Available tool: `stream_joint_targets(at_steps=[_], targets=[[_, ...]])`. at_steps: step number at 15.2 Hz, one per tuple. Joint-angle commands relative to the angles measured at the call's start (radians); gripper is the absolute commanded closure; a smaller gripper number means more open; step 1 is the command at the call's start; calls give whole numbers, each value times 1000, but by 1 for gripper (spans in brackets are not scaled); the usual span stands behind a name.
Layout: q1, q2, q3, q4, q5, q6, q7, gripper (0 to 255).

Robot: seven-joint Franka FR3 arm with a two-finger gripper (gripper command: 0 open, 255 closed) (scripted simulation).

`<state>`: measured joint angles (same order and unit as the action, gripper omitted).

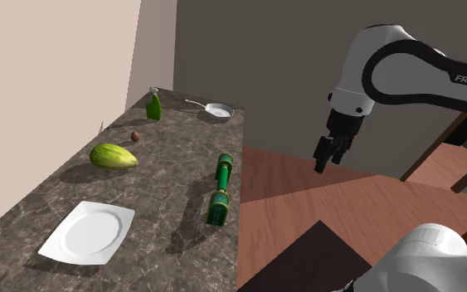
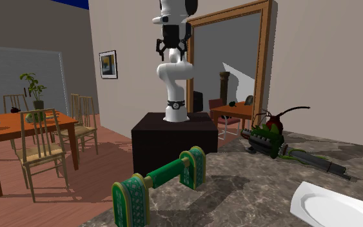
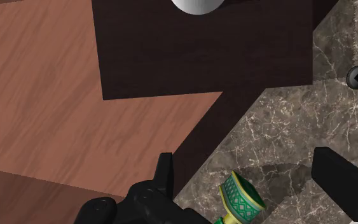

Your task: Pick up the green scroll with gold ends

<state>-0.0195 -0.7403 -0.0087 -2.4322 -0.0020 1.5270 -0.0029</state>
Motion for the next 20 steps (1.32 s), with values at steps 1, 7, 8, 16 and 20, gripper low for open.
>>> stream_joint_targets(at_steps=[1, 7, 8, 16, 20], targets=[[0, 0, 0, 0, 0, 0, 0, 0], [-10, 123, 56, -79, 38, 243, 129, 0], [-12, 149, 65, -86, 42, 284, 150, 0], [-35, 411, 129, -83, 49, 599, 321, 0], [-51, 565, 152, -42, 25, 737, 414, 0]])
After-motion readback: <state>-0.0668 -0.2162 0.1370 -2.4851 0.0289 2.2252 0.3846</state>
